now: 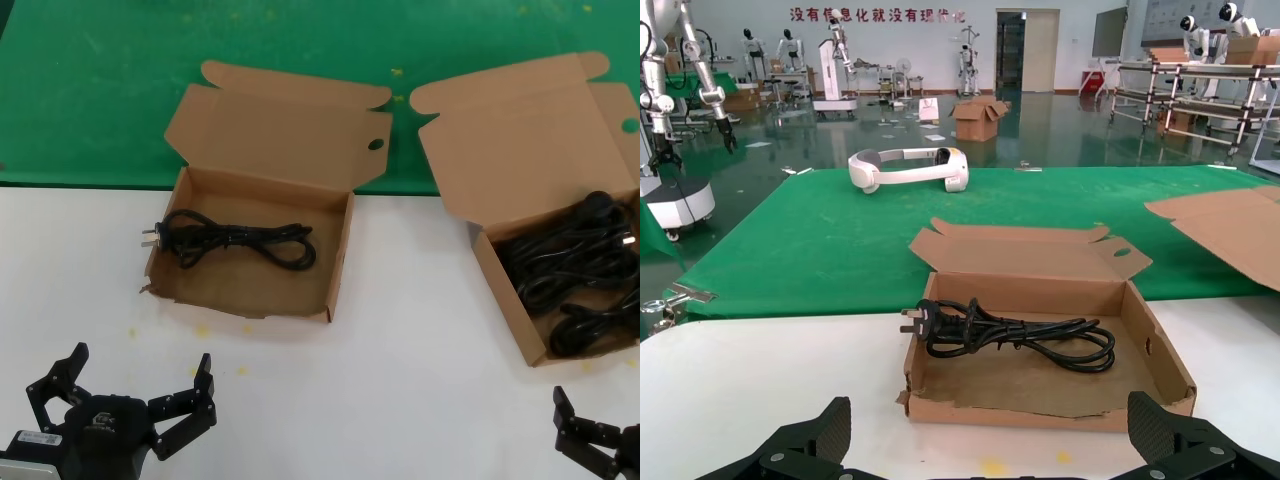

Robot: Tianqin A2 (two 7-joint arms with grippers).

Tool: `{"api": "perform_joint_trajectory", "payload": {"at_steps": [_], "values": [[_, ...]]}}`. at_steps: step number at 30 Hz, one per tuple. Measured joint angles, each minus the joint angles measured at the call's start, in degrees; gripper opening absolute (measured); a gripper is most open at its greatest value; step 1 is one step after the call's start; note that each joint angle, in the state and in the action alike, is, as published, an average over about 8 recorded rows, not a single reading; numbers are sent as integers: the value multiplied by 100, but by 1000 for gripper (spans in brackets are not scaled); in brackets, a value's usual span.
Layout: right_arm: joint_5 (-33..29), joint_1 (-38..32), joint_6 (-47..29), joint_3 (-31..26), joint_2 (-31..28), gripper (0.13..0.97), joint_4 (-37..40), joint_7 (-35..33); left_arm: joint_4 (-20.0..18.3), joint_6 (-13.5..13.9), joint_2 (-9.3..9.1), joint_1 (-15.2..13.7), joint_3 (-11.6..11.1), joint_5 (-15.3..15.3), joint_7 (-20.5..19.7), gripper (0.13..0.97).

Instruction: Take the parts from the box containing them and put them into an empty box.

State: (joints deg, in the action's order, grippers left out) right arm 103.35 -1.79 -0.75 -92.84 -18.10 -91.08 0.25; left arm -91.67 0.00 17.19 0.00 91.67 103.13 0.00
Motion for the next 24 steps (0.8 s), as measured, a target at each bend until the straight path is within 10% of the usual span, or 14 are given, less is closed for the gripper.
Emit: {"api": "perform_joint_trajectory", "payload": {"at_steps": [24], "values": [[0,0,0,0,0,966,0,0,0,0,0,0,0,0,0,966]]}}
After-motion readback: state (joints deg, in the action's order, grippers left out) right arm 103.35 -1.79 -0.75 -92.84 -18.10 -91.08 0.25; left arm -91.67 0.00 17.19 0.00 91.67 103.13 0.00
